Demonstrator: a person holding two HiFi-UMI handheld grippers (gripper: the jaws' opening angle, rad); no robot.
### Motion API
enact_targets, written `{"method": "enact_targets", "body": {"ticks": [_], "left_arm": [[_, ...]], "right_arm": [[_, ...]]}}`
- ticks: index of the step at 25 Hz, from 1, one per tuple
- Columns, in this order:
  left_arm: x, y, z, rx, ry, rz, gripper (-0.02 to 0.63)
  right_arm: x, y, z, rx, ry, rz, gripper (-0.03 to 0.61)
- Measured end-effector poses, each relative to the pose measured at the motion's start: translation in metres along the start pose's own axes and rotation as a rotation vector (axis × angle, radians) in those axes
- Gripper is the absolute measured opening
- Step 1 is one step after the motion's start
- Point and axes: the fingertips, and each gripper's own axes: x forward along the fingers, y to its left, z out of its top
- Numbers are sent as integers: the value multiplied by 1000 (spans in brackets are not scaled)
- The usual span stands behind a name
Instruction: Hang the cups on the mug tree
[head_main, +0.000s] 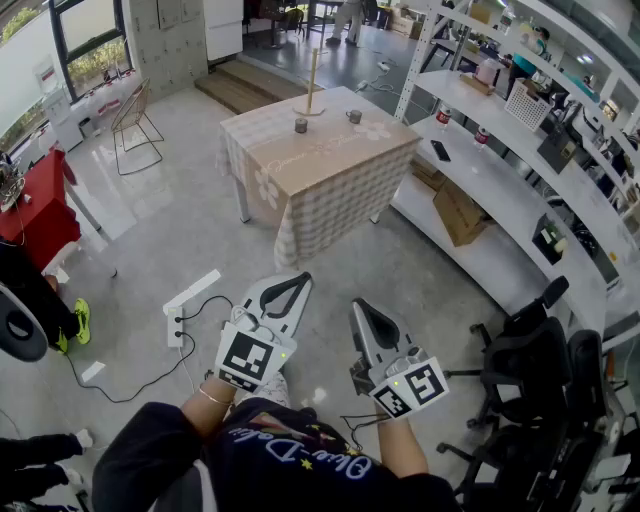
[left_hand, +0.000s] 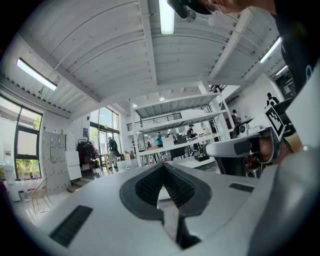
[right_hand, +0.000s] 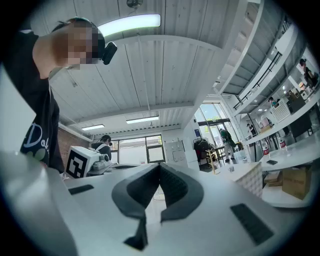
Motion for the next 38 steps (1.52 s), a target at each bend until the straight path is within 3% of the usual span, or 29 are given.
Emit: {"method": "enact_targets", "body": {"ticks": [11,19,26,32,38], "left_arm": [[-5,-1,1,7,11,16,8],[-7,1,0,12,26,23,8],[1,8,-5,10,42,17,8],[16,12,-5,3,30,-1,8],[35,24,-7,-11,25,-18,8]], "right_arm": [[-1,5,-2,35,1,33,8],[4,18,3,53,-30,137,8],[9,7,7,38,-41,90,8],[16,-11,4,-43,-12,11,8],[27,-36,13,37,-75,-47,9]]}}
